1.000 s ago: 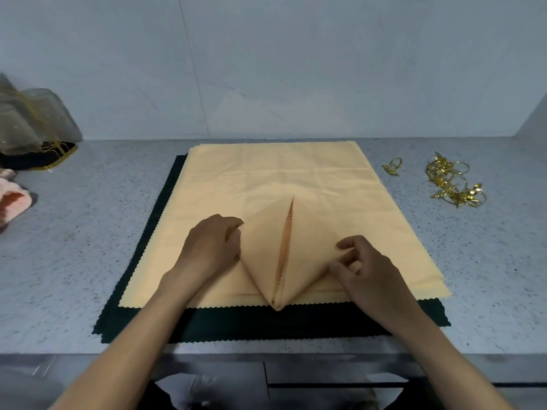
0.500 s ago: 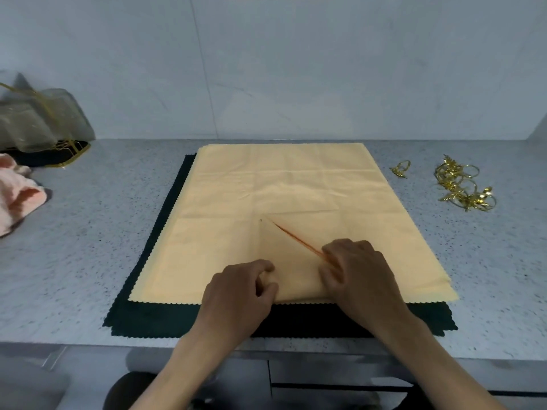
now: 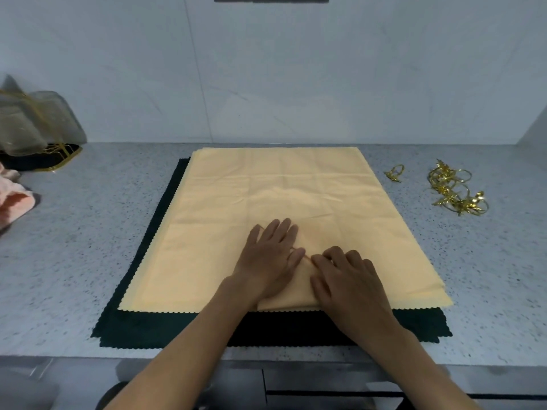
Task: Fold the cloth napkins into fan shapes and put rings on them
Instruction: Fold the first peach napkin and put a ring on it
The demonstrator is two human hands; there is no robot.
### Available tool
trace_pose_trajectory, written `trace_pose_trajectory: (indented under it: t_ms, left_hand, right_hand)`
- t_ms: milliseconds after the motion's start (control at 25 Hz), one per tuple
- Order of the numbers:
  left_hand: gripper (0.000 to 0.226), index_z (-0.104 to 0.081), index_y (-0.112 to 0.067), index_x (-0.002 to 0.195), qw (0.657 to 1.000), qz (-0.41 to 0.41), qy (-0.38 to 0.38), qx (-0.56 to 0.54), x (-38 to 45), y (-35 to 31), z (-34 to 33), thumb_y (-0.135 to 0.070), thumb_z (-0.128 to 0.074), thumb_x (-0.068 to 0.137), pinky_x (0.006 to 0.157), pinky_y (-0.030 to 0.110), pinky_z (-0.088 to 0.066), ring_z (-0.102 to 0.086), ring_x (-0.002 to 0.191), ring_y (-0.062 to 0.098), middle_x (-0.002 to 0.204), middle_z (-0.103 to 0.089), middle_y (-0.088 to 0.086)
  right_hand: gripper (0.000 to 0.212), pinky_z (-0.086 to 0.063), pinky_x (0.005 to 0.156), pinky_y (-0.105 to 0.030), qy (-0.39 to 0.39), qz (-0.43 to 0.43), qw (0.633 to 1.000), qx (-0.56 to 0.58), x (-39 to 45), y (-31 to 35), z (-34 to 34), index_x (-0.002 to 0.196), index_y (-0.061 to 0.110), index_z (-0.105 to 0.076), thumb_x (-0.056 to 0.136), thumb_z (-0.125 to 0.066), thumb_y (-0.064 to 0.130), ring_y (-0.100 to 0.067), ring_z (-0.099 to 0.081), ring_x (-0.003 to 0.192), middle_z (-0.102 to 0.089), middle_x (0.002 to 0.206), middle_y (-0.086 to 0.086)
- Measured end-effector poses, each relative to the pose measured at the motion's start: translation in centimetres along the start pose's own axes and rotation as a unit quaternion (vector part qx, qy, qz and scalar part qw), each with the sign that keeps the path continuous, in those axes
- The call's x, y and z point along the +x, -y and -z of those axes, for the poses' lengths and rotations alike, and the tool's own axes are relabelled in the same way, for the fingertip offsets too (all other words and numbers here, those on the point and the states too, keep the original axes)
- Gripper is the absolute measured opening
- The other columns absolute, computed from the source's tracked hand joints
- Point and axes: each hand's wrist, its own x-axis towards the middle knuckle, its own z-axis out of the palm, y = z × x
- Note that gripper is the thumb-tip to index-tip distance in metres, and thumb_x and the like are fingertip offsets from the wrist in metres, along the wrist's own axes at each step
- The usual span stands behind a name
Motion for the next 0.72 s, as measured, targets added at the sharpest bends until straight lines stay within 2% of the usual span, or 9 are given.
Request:
trace_pose_trajectory:
  t_ms: [80,160,240,280,360,400,560,640,720]
  left_hand:
    - [0.060,-0.003,-0.028,0.157,0.999,0.035,0.016,-0.022,0.1,0.4,-0.8,-0.051,-0.016,0.103,0.121,0.045,0.004,0.012,0.150,0.013,0.165,0.008,-0.006]
    - [0.059,-0.001,-0.034,0.157,0.998,0.044,0.024,-0.025,0.0,0.5,-0.9,-0.053,-0.013,0.102,0.120,0.049,0.006,0.016,0.150,0.015,0.164,0.011,-0.007]
    - [0.057,0.000,-0.037,0.156,0.999,0.044,0.024,-0.010,0.0,0.3,-0.6,-0.053,-0.011,0.102,0.120,0.053,0.006,0.016,0.150,0.018,0.165,0.010,-0.007]
    - [0.057,0.000,-0.038,0.156,0.999,0.048,0.023,-0.007,-0.1,0.1,-0.6,-0.053,-0.010,0.102,0.119,0.054,0.006,0.016,0.150,0.019,0.165,0.010,-0.007]
    - [0.056,0.000,-0.041,0.155,0.998,0.064,0.022,-0.014,-0.2,0.1,-0.5,-0.054,-0.009,0.102,0.119,0.054,0.008,0.016,0.150,0.020,0.164,0.010,-0.008]
    - [0.055,0.001,-0.043,0.154,0.997,0.071,0.019,-0.017,-0.1,0.1,-0.6,-0.054,-0.009,0.102,0.118,0.054,0.009,0.016,0.150,0.021,0.165,0.010,-0.006]
    - [0.056,0.004,-0.038,0.155,0.995,0.094,0.023,-0.017,0.1,0.1,-0.9,-0.050,-0.009,0.102,0.119,0.052,0.009,0.017,0.150,0.022,0.164,0.013,0.002]
    - [0.058,0.006,-0.033,0.156,0.993,0.109,0.025,-0.023,0.2,0.0,-0.9,-0.049,-0.010,0.102,0.119,0.051,0.009,0.018,0.150,0.021,0.164,0.014,0.005]
    - [0.059,0.007,-0.032,0.156,0.993,0.116,0.023,-0.026,0.2,0.0,-0.8,-0.049,-0.011,0.102,0.120,0.050,0.009,0.018,0.150,0.021,0.164,0.015,0.005]
  right_hand:
    - [0.038,-0.043,0.072,-0.035,0.025,0.024,0.999,-0.011,0.4,0.1,0.9,0.114,0.023,-0.062,0.096,-0.033,0.039,-0.021,-0.052,0.092,-0.056,0.110,0.003]
    - [0.033,-0.040,0.077,-0.035,0.056,0.022,0.997,0.044,2.9,0.0,2.2,0.115,0.023,-0.059,0.100,-0.035,0.040,-0.021,-0.051,0.103,-0.054,0.114,0.002]
    - [0.034,-0.039,0.082,-0.035,0.038,-0.011,0.996,0.081,6.4,-0.5,2.2,0.115,0.020,-0.060,0.101,-0.035,0.039,-0.024,-0.052,0.112,-0.058,0.119,0.000]
    - [0.039,-0.039,0.091,-0.037,0.021,-0.013,0.997,0.071,7.8,-0.8,1.5,0.124,0.017,-0.057,0.102,-0.033,0.039,-0.025,-0.048,0.122,-0.055,0.131,-0.003]
    - [0.057,-0.024,0.115,-0.040,0.065,-0.019,0.996,0.054,8.9,-0.9,-0.6,0.149,0.014,-0.034,0.103,-0.022,0.045,-0.025,-0.024,0.146,-0.029,0.159,-0.006]
    - [0.061,-0.013,0.120,-0.040,0.094,-0.026,0.994,0.046,8.7,-1.0,-1.8,0.155,0.014,-0.021,0.103,-0.017,0.046,-0.022,-0.011,0.150,-0.015,0.164,-0.005]
    - [0.068,0.001,0.121,-0.035,0.126,-0.017,0.991,0.046,6.9,-1.9,-2.5,0.158,0.014,-0.004,0.102,-0.011,0.052,-0.016,0.005,0.152,0.003,0.166,-0.004]
    - [0.095,0.005,0.119,-0.030,0.129,0.001,0.990,0.054,5.1,-2.3,-1.9,0.158,0.015,-0.001,0.085,0.010,0.074,-0.014,0.009,0.151,0.008,0.165,-0.002]
    - [0.111,0.011,0.116,-0.024,0.134,0.029,0.989,0.052,2.6,-2.8,-1.4,0.158,0.018,0.003,0.069,0.027,0.079,-0.009,0.014,0.149,0.014,0.164,0.003]
